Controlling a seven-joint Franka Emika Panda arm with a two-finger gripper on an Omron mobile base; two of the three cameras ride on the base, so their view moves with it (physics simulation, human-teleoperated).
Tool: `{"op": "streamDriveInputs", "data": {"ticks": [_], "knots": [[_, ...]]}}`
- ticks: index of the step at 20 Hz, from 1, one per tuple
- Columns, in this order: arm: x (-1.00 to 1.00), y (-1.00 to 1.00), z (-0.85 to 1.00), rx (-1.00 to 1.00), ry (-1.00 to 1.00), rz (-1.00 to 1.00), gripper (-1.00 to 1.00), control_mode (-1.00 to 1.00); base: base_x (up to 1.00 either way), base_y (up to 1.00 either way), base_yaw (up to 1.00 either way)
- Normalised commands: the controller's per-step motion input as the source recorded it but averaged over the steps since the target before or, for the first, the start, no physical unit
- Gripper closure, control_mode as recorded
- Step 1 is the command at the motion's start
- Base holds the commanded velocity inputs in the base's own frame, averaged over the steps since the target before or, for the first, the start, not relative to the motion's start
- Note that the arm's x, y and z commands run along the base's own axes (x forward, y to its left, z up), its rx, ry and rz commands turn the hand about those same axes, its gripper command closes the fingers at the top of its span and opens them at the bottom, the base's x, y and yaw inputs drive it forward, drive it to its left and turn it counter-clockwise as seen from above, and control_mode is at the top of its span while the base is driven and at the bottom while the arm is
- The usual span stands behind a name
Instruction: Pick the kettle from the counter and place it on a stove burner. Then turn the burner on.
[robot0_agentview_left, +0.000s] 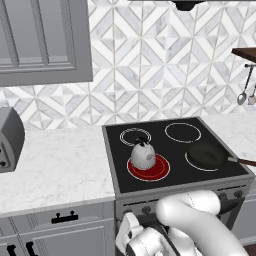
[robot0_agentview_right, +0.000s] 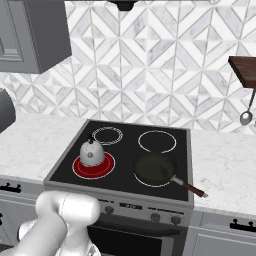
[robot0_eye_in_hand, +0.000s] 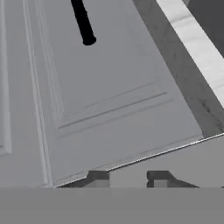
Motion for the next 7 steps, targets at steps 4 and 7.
{"op": "streamDriveInputs", "data": {"ticks": [4, 7], "knots": [[-0.07, 0.42, 0.13, -0.31, 0.43, 0.37, 1.00, -1.00, 0.00, 0.00, 0.00], [-0.25, 0.44, 0.15, -0.29, 0.33, 0.28, 1.00, -1.00, 0.00, 0.00, 0.00]]}}
